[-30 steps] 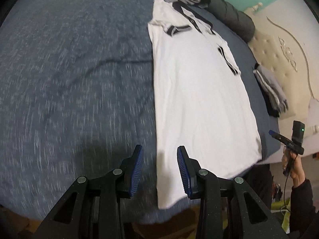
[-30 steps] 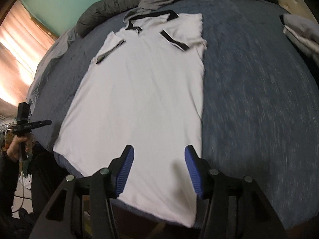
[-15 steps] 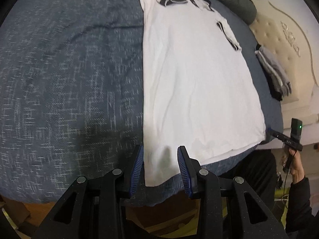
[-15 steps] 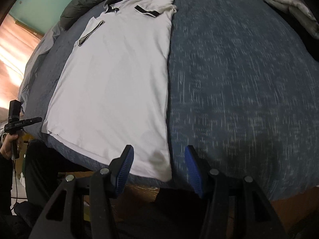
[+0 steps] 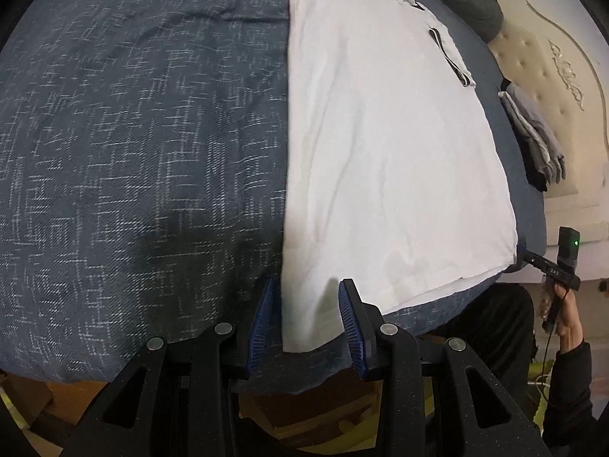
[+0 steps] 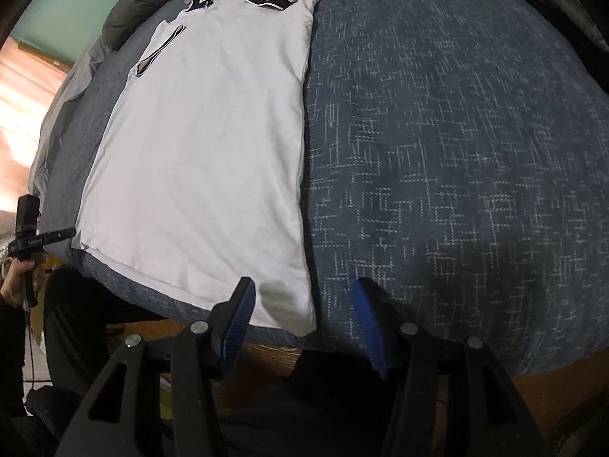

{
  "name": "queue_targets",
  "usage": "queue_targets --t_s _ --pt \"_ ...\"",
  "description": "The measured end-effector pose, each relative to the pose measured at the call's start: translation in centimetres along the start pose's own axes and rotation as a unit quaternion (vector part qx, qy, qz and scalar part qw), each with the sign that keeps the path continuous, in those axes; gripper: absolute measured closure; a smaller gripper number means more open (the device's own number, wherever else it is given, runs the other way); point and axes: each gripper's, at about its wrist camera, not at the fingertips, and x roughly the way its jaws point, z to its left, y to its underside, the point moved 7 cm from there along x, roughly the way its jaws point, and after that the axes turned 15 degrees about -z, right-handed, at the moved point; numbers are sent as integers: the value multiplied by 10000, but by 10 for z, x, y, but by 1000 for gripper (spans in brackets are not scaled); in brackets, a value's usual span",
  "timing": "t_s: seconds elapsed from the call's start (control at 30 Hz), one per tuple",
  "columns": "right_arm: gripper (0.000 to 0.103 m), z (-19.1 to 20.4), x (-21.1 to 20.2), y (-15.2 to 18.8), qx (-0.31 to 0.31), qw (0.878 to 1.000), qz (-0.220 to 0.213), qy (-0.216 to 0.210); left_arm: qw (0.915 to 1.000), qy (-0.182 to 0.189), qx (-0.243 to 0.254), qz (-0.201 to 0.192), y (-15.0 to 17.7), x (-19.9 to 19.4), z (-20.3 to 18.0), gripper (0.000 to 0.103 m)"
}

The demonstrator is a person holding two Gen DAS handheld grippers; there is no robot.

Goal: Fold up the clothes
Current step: 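Grasp the hem edge with the left tool while the right tool grasps it too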

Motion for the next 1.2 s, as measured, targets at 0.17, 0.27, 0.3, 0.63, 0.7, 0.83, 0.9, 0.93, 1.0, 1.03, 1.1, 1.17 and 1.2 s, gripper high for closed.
queue_targets --t_s 0.17,0.27,0.3,0.63,0.7,0.83,0.9,0.93,1.0,1.03,1.1,1.17,1.2 --pt "49 2 2 3 -57 9999 81 -23 9999 18 70 81 4 0 -1 65" --pt "49 7 3 4 -25 9997 73 -232 10000 70 -9 40 5 2 -3 65" --pt "49 9 3 4 -56 9996 90 -251 9999 107 2 36 5 2 -5 65" --pt "80 27 13 3 -145 9986 131 -498 9996 250 -90 19 7 7 -5 71" --pt "89 32 14 2 -192 9982 104 -561 9998 210 32 -47 7 4 -5 86" --pt "96 38 9 -3 -263 9980 -57 -577 9992 258 187 -238 3 -5 -9 98" --pt "97 41 4 -8 -220 9975 -203 -643 9985 326 317 -310 1 -12 -16 98" --pt "98 43 0 -11 -219 9971 -273 -679 9980 361 383 -345 -1 -16 -19 98" --pt "98 46 -8 -16 -217 9961 -413 -751 9968 432 491 -457 -5 -27 -25 99" --pt "98 48 -13 -19 -246 9955 -463 -786 9963 462 534 -494 -8 -28 -31 99" --pt "98 53 -21 -21 -290 9944 -552 -853 9950 493 646 -582 -13 -39 -36 99" --pt "99 59 -33 -23 -289 9924 -647 -1007 9940 536 714 -632 -15 -50 -39 99" --pt "99 62 -37 -23 -313 9917 -693 -1038 9935 540 758 -652 -15 -55 -40 99"
